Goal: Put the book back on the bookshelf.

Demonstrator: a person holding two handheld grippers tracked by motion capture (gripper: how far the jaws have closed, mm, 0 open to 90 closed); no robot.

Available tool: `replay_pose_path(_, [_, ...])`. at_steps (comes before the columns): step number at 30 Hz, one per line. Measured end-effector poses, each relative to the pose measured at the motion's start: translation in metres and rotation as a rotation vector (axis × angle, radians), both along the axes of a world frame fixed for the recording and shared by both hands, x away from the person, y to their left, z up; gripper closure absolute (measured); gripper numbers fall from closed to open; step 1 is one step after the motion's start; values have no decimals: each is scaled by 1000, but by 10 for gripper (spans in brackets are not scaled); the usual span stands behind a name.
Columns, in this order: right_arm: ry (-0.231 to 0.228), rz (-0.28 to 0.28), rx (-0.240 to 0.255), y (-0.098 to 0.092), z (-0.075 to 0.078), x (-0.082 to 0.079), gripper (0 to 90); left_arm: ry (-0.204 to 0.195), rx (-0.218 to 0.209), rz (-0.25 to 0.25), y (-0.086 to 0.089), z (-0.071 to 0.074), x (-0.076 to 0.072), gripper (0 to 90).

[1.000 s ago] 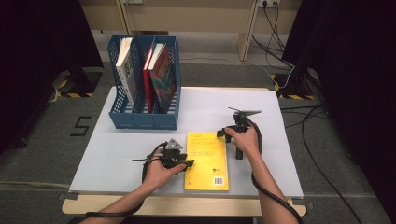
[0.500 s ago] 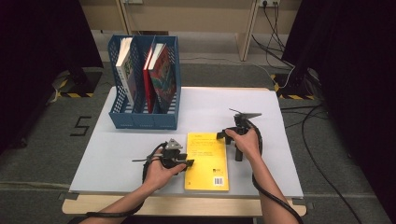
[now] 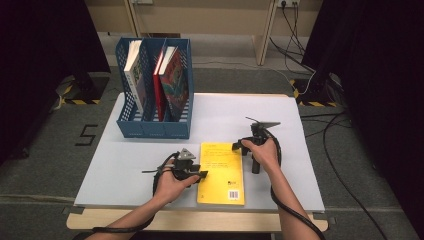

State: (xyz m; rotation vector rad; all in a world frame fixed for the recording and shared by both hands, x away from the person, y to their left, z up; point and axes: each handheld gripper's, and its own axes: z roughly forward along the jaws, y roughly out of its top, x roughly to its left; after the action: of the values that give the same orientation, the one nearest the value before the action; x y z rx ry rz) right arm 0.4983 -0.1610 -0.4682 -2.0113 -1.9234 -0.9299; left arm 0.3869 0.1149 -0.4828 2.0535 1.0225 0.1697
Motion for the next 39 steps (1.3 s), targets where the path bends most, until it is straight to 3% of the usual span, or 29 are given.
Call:
replay_pose_path(5, [-16, 3, 16, -4, 2, -2, 635, -1, -10, 5, 1, -1, -1, 566])
replay_pose_path(13, [-49, 42, 44, -7, 19, -2, 692, 24, -30, 19, 5, -1, 1, 593])
replay_pose_path(19, [-55, 33, 94, -8, 34, -2, 728, 18, -40, 33, 4, 0, 5, 617])
replay_pose_path(24, [-104, 44, 84, -9, 48, -2, 736, 22, -47, 36, -1, 1, 11, 623])
replay_pose_path(33, [-131, 78, 102, -3, 59, -5, 714, 17, -46, 36, -1, 1, 13, 633])
replay_pose_path(39, [-133, 90, 45, 0, 57, -5, 689, 5, -27, 29, -3, 1, 12, 634])
